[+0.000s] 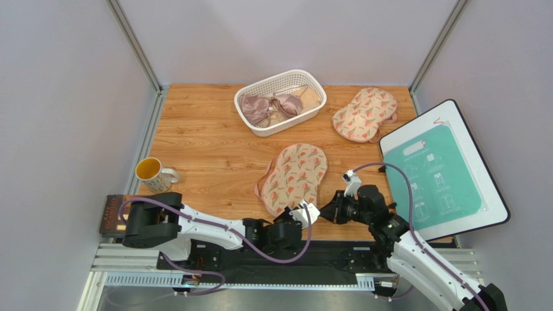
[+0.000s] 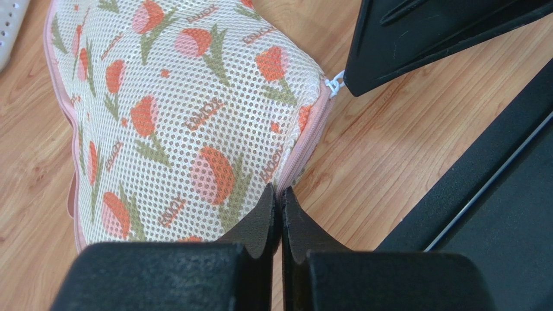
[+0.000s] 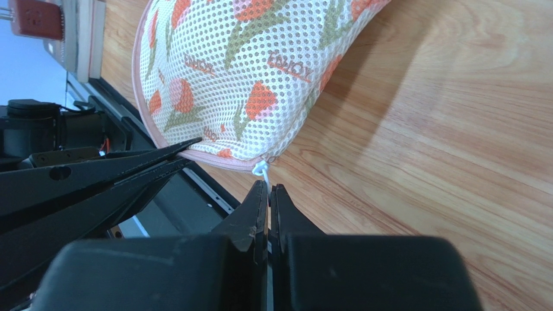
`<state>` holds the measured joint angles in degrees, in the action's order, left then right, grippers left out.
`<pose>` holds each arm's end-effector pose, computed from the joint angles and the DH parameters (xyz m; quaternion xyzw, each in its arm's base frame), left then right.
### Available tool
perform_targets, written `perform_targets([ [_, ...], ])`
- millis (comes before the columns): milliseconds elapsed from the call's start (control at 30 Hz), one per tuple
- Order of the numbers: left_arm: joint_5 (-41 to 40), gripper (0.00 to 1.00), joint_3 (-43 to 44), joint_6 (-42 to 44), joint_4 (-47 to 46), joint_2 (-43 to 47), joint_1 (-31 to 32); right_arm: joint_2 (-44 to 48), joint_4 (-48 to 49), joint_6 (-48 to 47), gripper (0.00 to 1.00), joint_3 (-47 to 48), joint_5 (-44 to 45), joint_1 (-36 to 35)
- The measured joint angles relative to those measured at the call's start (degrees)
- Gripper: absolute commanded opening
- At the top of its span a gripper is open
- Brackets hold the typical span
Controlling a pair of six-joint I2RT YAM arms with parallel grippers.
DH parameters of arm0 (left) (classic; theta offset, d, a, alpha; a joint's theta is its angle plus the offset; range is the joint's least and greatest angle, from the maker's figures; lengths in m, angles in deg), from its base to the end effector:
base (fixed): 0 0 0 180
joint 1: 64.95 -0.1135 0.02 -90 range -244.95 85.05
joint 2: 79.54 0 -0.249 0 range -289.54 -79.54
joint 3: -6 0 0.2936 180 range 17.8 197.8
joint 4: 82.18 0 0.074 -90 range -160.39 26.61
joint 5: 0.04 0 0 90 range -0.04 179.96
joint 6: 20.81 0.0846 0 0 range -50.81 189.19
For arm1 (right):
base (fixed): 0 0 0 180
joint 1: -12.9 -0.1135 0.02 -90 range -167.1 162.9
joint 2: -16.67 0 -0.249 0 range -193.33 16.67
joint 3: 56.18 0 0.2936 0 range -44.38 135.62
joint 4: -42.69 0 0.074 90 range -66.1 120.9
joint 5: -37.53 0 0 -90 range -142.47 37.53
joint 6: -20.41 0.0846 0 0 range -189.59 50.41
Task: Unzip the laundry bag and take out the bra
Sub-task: Unzip the laundry bag at the center of the board.
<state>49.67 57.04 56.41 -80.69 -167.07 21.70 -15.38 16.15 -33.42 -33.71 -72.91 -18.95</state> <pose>0.0753 -0.3507 0.1024 0.3863 0.7652 -0.1139 0.5023 0.1732 0.1424 0.1064 -0.0473 0.8797 0.3805 0.2811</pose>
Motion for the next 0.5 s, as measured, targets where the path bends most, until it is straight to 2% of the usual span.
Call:
perform_targets([
  [233, 0.3, 0.0, -2.4, -1.6, 1.4, 4.8, 0.0, 0.0, 2.1, 0.3, 0.0, 0.0, -2.1, -0.3],
  [433, 0.8, 0.0, -2.6, -2.9, 2.5, 5.2, 0.6, -1.8, 2.3, 0.4, 0.01, 0.3, -2.2, -0.4],
  [467, 1.2, 0.0, -2.6, -3.3, 2.6, 5.2, 0.6, -2.5, 2.3, 0.4, 0.02, 0.4, -2.2, -0.4],
  [500, 1.8, 0.0, -2.6, -3.7, 2.6, 5.0, 0.6, -3.1, 2.2, 0.4, 0.11, 0.7, -2.2, -0.4],
])
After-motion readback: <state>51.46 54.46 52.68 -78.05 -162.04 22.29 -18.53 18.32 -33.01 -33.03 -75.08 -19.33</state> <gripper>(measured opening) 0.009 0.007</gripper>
